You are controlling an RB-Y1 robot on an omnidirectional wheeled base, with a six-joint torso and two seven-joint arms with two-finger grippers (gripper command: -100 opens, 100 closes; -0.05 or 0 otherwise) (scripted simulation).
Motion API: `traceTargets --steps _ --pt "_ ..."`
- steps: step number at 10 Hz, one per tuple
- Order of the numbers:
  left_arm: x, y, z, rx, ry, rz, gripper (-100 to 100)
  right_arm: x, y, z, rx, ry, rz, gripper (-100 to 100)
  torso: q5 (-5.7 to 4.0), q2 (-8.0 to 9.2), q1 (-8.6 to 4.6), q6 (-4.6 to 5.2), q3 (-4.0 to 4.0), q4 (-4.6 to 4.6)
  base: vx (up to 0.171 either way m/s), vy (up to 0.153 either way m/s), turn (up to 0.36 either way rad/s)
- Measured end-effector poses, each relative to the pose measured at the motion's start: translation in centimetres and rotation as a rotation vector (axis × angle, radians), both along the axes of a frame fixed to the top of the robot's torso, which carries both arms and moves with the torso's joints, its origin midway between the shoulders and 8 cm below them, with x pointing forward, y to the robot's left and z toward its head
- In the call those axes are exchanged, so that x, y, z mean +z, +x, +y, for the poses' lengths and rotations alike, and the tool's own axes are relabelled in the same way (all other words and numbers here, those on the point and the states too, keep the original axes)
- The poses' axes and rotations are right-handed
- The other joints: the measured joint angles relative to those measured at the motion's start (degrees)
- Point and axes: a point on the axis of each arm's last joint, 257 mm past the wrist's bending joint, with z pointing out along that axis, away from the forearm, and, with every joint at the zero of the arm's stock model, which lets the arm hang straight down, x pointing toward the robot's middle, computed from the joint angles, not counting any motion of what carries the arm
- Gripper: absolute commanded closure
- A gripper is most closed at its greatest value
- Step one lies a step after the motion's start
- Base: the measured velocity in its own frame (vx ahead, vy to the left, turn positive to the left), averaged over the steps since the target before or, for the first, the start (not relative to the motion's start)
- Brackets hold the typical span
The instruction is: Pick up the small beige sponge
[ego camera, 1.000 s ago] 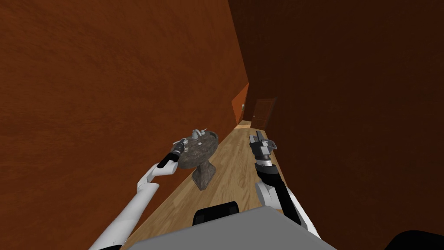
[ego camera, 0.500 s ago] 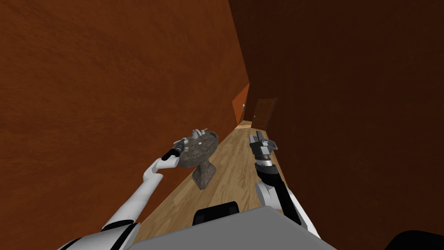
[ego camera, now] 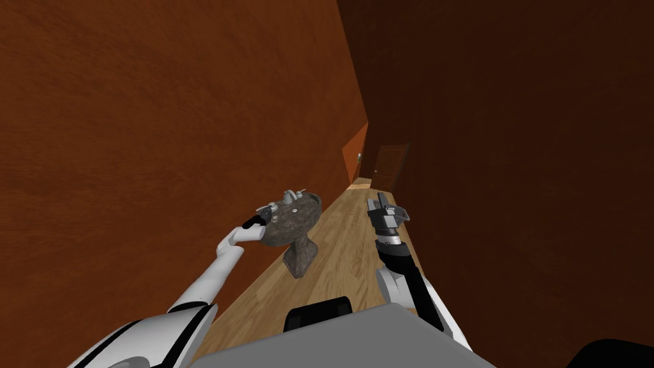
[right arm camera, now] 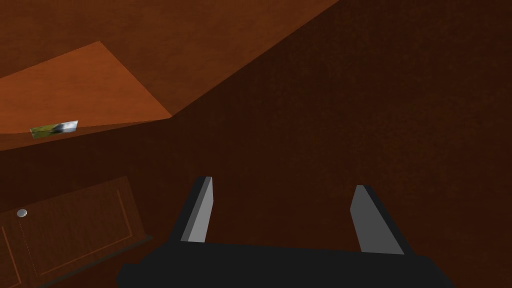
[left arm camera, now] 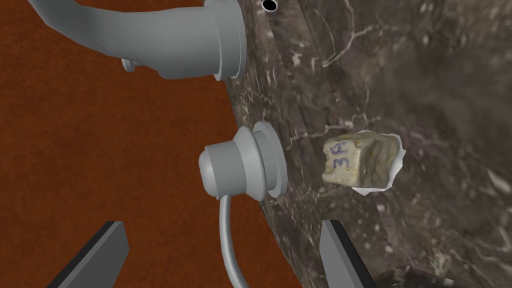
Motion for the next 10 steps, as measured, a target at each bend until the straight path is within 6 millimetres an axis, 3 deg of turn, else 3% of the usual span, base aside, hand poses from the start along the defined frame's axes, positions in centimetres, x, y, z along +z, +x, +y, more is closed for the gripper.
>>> traceTargets --steps 10 --pt "-3.0 1.5 1.4 0.103 -0.101 0.217 -100 0.0 0.0 0.0 0.000 0.000 0.000 0 0.00 -0.04 0.00 0.01 -0.02 -0.01 0.001 -0.006 0.004"
